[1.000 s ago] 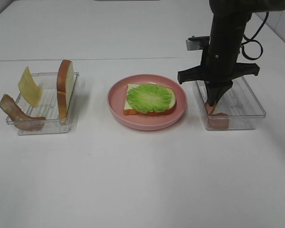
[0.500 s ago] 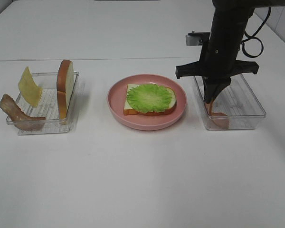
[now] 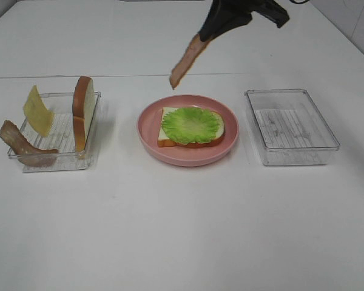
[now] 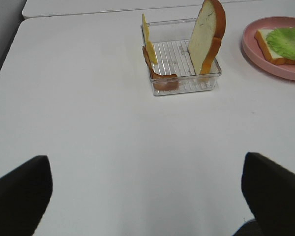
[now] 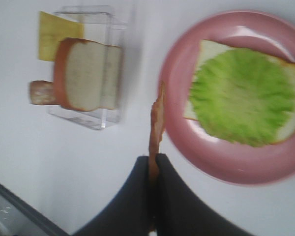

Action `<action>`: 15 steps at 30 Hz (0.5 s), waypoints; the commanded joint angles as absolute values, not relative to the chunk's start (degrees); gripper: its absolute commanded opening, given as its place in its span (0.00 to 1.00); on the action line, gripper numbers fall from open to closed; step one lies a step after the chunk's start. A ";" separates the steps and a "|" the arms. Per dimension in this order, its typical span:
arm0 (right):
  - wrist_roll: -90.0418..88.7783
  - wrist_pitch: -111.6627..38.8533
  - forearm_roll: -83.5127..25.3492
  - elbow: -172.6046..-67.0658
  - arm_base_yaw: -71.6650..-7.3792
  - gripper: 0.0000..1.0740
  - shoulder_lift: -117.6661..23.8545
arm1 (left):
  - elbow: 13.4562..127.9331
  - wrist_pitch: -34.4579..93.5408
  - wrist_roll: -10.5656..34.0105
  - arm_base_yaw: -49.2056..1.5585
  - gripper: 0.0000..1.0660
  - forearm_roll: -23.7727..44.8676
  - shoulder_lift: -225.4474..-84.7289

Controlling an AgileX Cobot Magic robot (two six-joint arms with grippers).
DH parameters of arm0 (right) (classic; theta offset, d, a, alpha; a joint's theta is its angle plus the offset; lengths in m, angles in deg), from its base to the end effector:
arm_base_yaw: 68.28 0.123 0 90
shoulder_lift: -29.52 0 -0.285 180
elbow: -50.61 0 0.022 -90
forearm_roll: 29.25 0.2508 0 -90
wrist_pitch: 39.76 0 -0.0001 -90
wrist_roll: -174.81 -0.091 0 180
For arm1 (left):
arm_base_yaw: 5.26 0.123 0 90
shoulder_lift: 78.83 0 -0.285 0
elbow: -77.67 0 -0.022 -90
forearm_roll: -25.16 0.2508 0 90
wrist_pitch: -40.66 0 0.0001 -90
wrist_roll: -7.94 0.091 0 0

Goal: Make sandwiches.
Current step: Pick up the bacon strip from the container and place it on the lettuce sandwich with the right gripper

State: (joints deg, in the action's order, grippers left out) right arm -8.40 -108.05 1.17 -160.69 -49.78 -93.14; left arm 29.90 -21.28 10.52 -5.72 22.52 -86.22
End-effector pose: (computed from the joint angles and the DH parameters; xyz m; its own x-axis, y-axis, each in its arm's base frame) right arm 0.4007 0.1792 0.3053 -0.9606 -0.0733 -0.2680 -0.2088 0.8270 0.5220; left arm -0.0085 -0.0036 0.2795 -0.4540 0.0270 -0.8906 0.0548 0.9985 0.0023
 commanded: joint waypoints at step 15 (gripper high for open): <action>0.49 -99.17 20.19 -161.09 -49.89 0.00 -106.55 | 29.90 -20.94 10.35 -6.00 0.94 22.41 -85.59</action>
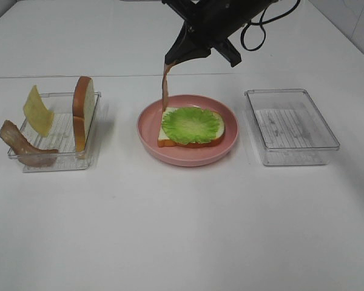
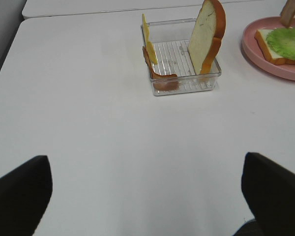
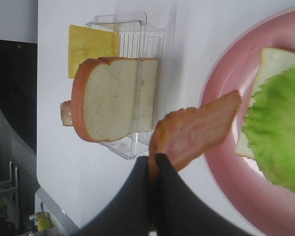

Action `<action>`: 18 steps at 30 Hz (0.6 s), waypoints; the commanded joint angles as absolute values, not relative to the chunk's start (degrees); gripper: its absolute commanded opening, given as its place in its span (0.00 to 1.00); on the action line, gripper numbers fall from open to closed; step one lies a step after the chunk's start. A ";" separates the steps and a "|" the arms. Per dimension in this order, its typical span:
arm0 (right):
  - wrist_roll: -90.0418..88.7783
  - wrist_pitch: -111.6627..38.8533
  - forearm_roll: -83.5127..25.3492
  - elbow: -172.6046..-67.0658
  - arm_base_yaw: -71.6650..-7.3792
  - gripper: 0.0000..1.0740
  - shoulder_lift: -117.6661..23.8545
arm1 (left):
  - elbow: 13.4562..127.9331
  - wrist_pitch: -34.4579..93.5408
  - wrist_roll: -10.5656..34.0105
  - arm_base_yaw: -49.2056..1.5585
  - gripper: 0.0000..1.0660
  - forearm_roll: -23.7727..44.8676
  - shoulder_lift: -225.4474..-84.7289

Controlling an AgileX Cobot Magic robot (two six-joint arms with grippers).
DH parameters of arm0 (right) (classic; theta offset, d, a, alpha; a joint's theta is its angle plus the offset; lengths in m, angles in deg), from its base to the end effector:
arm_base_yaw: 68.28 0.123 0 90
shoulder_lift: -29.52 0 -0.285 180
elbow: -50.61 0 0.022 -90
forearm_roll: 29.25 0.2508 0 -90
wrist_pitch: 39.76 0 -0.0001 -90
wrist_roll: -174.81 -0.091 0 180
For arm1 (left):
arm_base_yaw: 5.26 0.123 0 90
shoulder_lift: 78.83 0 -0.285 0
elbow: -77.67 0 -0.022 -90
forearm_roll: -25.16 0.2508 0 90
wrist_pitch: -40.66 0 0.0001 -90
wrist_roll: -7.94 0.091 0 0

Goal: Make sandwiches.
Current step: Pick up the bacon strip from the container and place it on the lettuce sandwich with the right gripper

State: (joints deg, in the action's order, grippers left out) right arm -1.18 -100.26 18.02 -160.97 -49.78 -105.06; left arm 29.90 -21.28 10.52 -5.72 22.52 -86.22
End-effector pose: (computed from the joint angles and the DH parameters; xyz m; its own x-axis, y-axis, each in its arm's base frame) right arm 0.4375 0.2078 0.2286 -0.9838 0.0013 -0.1795 -0.1277 0.6977 0.7049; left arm -0.0085 -0.0036 0.2795 -0.4540 0.0270 -0.8906 0.0548 0.9985 0.0023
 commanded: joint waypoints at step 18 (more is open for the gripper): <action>0.49 -97.68 8.45 -161.09 -49.95 0.00 -110.33 | 29.90 -20.94 10.35 -6.00 0.94 22.64 -85.59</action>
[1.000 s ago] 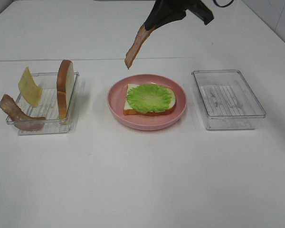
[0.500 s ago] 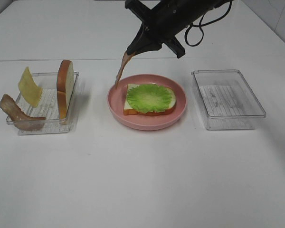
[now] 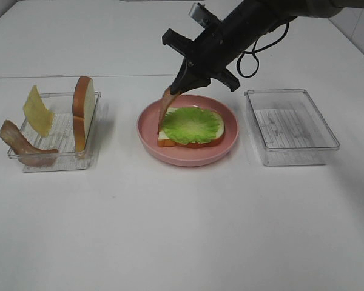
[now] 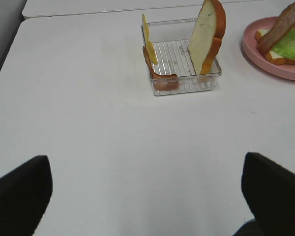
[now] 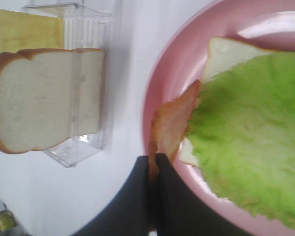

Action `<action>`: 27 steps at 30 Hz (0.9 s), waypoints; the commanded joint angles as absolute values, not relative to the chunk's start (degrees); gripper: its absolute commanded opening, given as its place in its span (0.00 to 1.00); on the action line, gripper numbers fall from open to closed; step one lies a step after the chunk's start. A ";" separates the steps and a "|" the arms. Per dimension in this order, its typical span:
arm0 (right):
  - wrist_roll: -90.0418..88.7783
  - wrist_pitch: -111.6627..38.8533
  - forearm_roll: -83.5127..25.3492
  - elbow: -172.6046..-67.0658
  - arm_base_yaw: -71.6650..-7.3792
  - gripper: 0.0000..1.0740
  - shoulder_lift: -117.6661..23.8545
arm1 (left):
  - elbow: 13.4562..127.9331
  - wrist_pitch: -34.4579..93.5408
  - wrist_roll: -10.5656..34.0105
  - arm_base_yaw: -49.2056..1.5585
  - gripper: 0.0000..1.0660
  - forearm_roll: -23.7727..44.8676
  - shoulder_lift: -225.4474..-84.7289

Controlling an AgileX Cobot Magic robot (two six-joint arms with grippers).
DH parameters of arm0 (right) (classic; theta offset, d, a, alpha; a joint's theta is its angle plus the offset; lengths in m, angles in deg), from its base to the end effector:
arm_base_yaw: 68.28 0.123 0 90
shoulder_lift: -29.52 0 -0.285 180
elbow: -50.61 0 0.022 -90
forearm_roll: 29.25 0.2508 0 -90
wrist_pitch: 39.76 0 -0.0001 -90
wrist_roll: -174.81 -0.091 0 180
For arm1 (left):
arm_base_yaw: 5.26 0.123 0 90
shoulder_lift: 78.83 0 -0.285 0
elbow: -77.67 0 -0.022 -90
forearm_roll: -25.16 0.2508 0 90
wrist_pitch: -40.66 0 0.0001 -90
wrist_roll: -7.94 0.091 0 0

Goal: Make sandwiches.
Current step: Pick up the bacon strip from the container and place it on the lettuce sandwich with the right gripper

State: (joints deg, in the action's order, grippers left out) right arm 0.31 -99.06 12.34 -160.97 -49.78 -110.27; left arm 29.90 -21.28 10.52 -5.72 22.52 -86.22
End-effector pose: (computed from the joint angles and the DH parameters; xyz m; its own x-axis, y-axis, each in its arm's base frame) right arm 0.4468 0.2043 0.1794 -0.9868 -0.0501 -0.1540 -0.1358 0.7739 0.6186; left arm -0.0085 -0.0036 0.2795 -0.4540 0.0270 -0.8906 0.0548 0.9985 0.0023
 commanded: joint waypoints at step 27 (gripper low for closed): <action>-2.89 -96.14 -8.17 -161.09 -49.95 0.72 -110.33 | 29.90 -20.94 10.35 -6.00 0.94 22.69 -85.59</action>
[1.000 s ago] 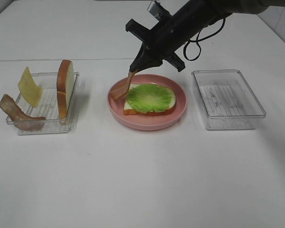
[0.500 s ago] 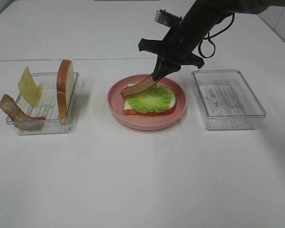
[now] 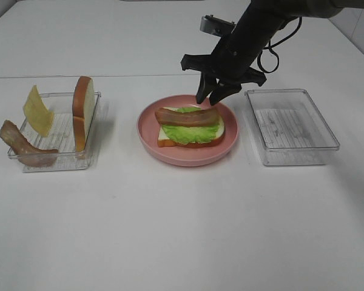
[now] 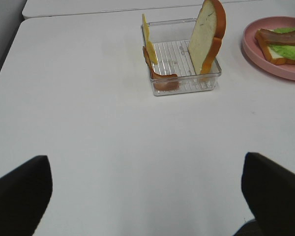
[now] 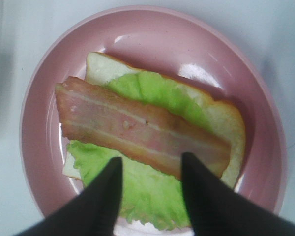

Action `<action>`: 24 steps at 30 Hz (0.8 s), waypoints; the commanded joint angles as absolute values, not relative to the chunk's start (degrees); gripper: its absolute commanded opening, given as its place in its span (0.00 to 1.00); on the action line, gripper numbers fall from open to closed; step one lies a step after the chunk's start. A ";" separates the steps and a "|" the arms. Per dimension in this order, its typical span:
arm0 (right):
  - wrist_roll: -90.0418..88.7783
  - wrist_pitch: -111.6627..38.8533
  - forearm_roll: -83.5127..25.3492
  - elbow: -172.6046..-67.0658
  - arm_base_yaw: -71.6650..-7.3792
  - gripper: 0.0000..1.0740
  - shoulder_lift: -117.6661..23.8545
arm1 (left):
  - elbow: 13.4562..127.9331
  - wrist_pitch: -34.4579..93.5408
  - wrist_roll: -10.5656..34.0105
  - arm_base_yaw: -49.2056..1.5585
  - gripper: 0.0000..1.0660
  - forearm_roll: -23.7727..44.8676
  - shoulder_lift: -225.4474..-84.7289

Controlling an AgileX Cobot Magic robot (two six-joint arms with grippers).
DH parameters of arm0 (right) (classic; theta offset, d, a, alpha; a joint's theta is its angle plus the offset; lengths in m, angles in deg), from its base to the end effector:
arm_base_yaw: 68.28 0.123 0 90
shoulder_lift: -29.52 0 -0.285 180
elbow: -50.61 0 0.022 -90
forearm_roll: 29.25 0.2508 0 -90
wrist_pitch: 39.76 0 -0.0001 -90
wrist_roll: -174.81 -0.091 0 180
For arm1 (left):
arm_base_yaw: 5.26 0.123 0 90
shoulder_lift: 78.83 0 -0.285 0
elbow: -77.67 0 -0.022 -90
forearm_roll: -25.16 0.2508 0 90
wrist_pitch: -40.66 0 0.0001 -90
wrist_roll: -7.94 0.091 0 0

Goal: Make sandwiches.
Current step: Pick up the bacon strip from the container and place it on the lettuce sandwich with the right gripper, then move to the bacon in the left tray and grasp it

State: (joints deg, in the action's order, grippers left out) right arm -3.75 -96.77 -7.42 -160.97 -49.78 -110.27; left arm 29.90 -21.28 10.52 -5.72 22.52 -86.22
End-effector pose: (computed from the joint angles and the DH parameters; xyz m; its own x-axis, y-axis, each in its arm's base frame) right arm 0.4534 0.1817 0.1667 -0.9647 -0.1339 -0.2268 -0.2087 0.9141 0.3476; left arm -0.0085 -0.0036 0.2795 -0.4540 0.0270 -0.8906 0.0548 0.9985 0.0023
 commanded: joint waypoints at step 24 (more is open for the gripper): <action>-9.48 -115.96 -29.25 -165.79 -52.36 0.92 -106.09 | 29.90 -20.94 10.35 -6.00 0.94 22.87 -85.59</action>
State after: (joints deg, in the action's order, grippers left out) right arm -8.91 -109.14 -26.90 -165.44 -51.96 -106.49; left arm 29.90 -21.28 10.52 -5.72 22.81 -86.22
